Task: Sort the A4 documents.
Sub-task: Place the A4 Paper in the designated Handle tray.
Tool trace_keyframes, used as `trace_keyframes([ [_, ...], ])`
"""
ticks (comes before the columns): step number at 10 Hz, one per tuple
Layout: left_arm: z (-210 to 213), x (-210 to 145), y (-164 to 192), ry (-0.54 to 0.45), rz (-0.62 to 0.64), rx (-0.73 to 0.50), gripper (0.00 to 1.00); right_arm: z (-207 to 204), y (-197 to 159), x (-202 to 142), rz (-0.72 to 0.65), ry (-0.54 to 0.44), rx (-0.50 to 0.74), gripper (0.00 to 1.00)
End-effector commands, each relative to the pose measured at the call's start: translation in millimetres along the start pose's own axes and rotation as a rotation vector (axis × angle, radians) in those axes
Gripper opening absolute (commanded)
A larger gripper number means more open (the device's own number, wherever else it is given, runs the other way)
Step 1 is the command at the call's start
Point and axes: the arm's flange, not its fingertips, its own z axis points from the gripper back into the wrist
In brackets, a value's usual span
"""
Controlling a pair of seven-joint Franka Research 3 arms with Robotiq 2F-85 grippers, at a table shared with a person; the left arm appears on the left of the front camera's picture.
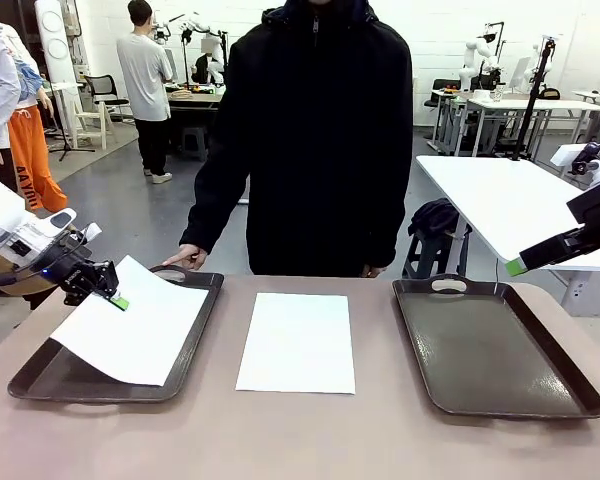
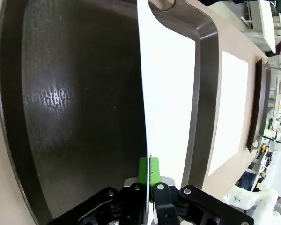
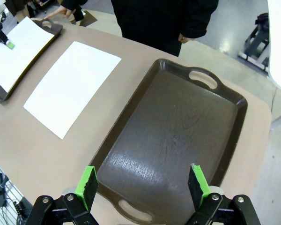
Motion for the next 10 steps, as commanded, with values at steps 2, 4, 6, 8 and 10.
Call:
trace_keyframes([
  [2,-8,1,-2,-0.020,0.040,0.080,0.01,-2,-1,-1,-0.005,0.000,0.011,1.00],
  [4,-12,3,-2,-0.040,0.055,0.119,0.01,-2,-1,-1,-0.005,0.000,0.011,1.00],
  [6,-20,6,-2,-0.026,0.063,0.133,0.01,-2,-1,-1,-0.005,0.000,0.011,1.00],
  [8,-17,6,-3,-0.019,0.059,0.140,0.16,-2,-1,-1,-0.005,0.000,0.011,1.00],
  [10,-16,7,-2,-0.011,0.045,0.147,0.35,-2,-1,-1,-0.005,0.000,0.011,1.00],
])
